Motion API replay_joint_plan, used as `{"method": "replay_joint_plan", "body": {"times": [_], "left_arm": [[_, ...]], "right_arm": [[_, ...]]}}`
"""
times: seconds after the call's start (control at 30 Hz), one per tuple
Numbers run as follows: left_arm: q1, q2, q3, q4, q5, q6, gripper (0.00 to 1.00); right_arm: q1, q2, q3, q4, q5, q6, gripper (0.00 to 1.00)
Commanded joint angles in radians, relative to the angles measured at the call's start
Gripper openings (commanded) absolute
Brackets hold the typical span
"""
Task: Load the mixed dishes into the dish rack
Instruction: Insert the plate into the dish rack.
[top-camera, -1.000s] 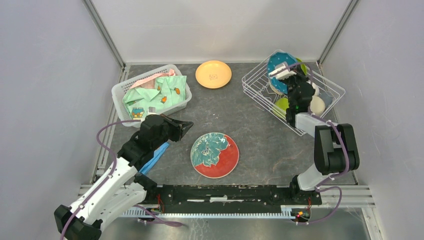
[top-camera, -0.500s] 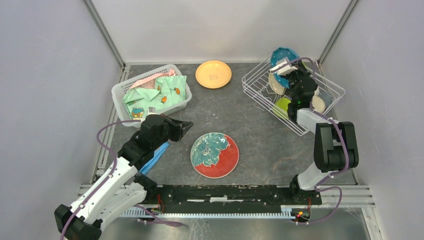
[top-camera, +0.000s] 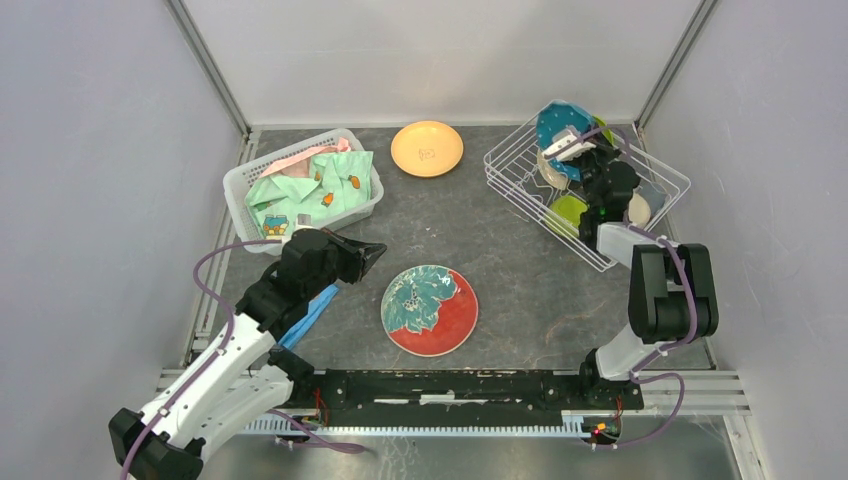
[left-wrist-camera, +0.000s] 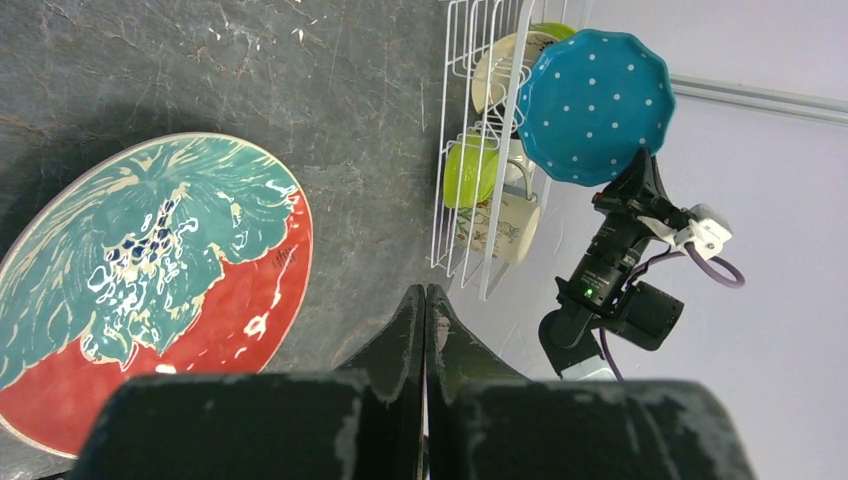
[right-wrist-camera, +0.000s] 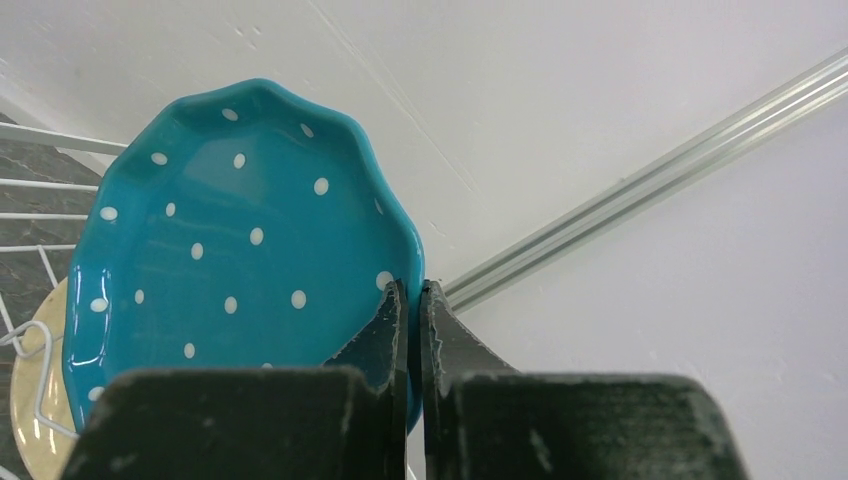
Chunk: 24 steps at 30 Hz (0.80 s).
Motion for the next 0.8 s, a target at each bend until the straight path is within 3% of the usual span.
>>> {"method": "replay_joint_plan", "body": {"times": [0.0,0.33,0.57,0.77], "left_arm": [[-0.004,0.005,0.007,0.018,-0.019,-0.021,0.02],[-0.004,0.009,0.008,0.017,-0.031,-0.021,0.02],[-0.003,0.009,0.008,0.018,-0.037,-0.021,0.02],[-0.003,0.013,0.010,0.018,-0.039,-0.021,0.02]], "right_arm": [[-0.038,-0.010,-0.016,0.220,-0.111,0.052,0.00],[-0.068,0.016,-0.045,0.169,-0.241,0.026,0.02],[-0.072,0.025,-0.017,0.138,-0.234,0.120,0.34],[-0.071,-0.035,0.063,-0.027,-0.150,0.294,0.47]]}}
